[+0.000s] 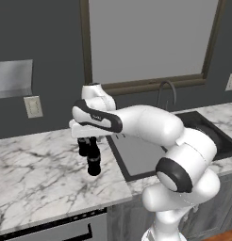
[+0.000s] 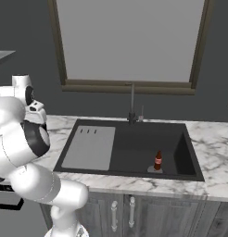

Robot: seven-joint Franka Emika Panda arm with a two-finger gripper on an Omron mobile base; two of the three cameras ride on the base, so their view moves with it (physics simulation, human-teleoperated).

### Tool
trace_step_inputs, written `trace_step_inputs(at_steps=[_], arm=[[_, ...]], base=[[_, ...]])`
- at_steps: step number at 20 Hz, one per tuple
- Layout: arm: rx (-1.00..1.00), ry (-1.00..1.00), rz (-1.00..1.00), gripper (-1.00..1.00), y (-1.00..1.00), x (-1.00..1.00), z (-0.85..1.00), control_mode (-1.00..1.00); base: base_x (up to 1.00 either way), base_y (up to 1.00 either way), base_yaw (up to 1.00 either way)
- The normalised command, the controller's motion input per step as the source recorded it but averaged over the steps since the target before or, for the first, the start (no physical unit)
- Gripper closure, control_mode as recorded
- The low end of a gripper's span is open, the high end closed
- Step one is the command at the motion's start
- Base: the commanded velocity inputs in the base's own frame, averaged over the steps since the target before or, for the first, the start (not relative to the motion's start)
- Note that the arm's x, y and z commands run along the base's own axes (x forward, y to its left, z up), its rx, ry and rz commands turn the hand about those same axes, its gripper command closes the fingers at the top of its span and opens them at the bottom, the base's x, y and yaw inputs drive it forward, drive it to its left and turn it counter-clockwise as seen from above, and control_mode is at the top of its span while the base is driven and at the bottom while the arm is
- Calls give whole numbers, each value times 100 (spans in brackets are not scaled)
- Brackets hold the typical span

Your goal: Place the large bottle from the dining counter next to the other large bottle outside the sink, and place the small bottle from the dining counter next to the other small bottle inside the sink.

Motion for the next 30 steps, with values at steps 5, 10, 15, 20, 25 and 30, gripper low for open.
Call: trace_step_inputs(at_steps=[5,10,15,20,25,30], arm=[[0,0,0,100,0,0,0,-100],[0,0,0,100,0,0,0,-100],[0,0,0,100,0,0,0,-100],[0,0,0,-100,0,0,0,-100],[0,0,0,-100,0,0,0,-100],[0,0,0,-100,0,0,0,-100]], base=[[0,0,0],[0,0,0],[0,0,0],[0,0,0],[0,0,0],[0,0,0]])
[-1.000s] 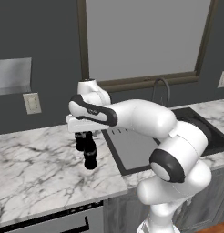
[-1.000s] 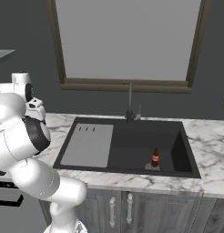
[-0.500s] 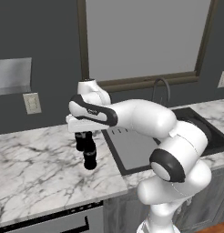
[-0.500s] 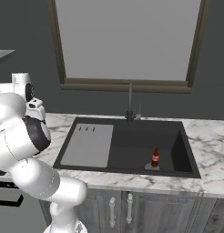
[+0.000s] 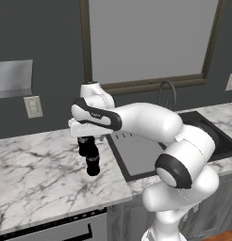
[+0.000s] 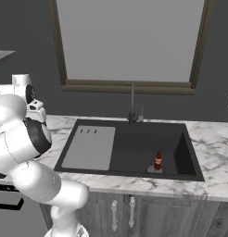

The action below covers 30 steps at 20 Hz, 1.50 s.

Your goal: Place the large bottle from the dining counter next to the other large bottle outside the sink, and place the small bottle from the dining counter next to the other small bottle inside the sink.

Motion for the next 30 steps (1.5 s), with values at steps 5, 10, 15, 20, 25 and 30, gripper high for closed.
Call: trace_step_inputs(at_steps=[5,10,15,20,25,30], arm=[[0,0,0,-100,0,-4,10,-100],[0,0,0,-100,-5,-16,42,-100],[0,0,0,-100,-37,-26,62,-100],[0,0,0,-100,-89,-23,49,-100],[0,0,0,-100,-99,-18,14,-100],[0,0,1,-100,-76,-9,0,-100]], base=[[0,0,0],[0,0,0],[0,0,0],[0,0,0],[0,0,0],[0,0,0]])
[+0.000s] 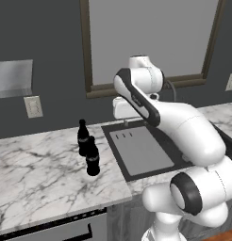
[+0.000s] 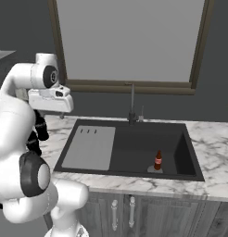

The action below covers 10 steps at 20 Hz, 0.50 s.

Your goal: Place the large bottle from the dining counter next to the other large bottle outside the sink, and place the small bottle from the dining counter next to the other small bottle inside the sink.

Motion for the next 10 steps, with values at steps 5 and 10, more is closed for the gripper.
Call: trace_step_inputs(at_steps=[5,10], arm=[[0,-10,6,-100,-31,-14,-10,-100],[0,-14,11,-100,-2,-2,-26,-100]], base=[[0,0,0],[0,0,0]])
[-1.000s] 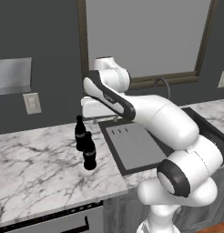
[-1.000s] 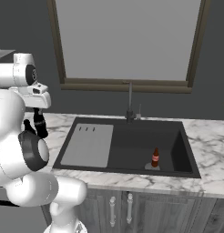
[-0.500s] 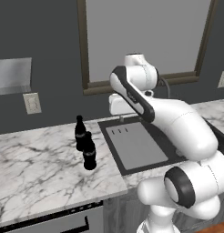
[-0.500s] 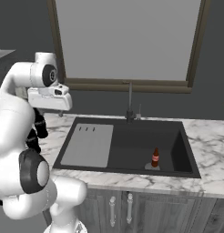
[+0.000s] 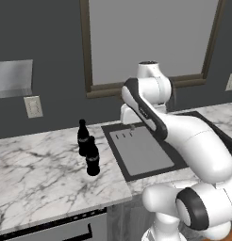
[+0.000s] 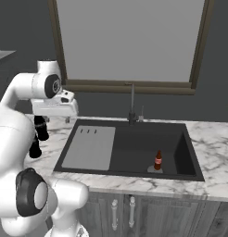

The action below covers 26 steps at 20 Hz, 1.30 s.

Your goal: Place the large bottle from the dining counter next to the other large bottle outside the sink, and place the small bottle from the dining counter next to the other small bottle inside the sink.

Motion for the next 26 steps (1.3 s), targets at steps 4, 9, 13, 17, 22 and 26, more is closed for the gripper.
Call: trace_step_inputs(at_steps=[4,9,13,17,22,26], arm=[[0,-13,10,-100,0,-3,-34,-100],[0,-12,9,-100,-3,-30,-7,-100],[2,-11,8,-100,-1,-59,11,-100],[1,-2,6,-100,0,-78,11,-100],[0,-1,2,-100,0,-67,0,-100],[0,0,0,-100,0,-33,3,-100]], base=[[0,0,0],[0,0,0],[0,0,0],[0,0,0],[0,0,0],[0,0,0]])
